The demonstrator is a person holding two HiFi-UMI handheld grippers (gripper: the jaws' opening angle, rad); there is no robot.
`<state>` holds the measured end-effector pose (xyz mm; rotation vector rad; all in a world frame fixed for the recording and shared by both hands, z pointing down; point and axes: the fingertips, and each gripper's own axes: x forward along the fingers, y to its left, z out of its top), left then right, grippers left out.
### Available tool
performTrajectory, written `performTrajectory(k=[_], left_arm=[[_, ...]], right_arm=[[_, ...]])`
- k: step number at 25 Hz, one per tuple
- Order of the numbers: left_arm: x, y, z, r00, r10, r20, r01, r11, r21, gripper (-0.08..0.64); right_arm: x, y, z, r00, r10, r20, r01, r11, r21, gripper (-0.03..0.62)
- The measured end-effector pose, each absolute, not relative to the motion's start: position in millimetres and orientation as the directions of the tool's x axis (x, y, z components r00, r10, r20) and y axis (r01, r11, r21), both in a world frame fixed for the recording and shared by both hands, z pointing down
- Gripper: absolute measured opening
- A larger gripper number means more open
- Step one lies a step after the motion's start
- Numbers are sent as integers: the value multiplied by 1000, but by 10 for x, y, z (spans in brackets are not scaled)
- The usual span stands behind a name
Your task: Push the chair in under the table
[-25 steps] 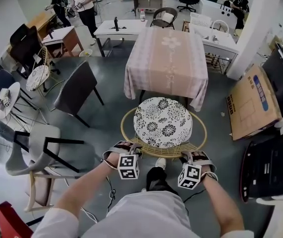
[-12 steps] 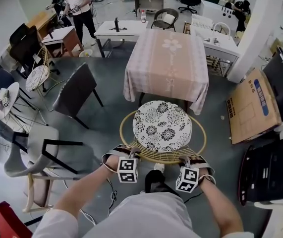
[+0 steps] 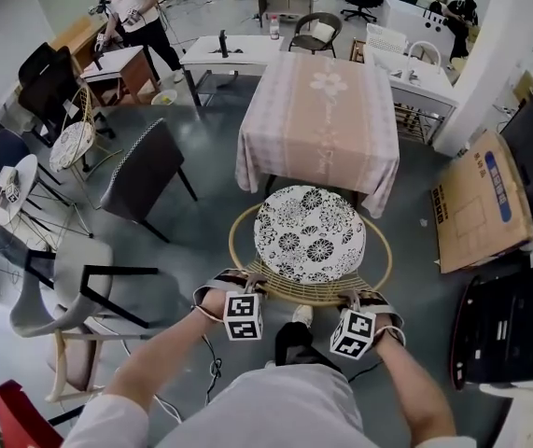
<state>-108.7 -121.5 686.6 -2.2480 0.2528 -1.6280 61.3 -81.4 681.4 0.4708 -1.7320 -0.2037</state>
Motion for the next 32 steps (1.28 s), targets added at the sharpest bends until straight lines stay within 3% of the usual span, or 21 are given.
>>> performTrajectory(k=[17, 32], left_arm=[[-980, -1891, 6859, 296, -345, 890, 52, -925, -376, 97], [-875, -2489, 6875, 240, -329, 913, -35, -943, -331, 107]], right_arm=[[699, -1476, 6777, -147, -415, 898, -258, 893, 370, 72], [828, -2055, 6789, -168, -408, 897, -281, 892, 353, 72]])
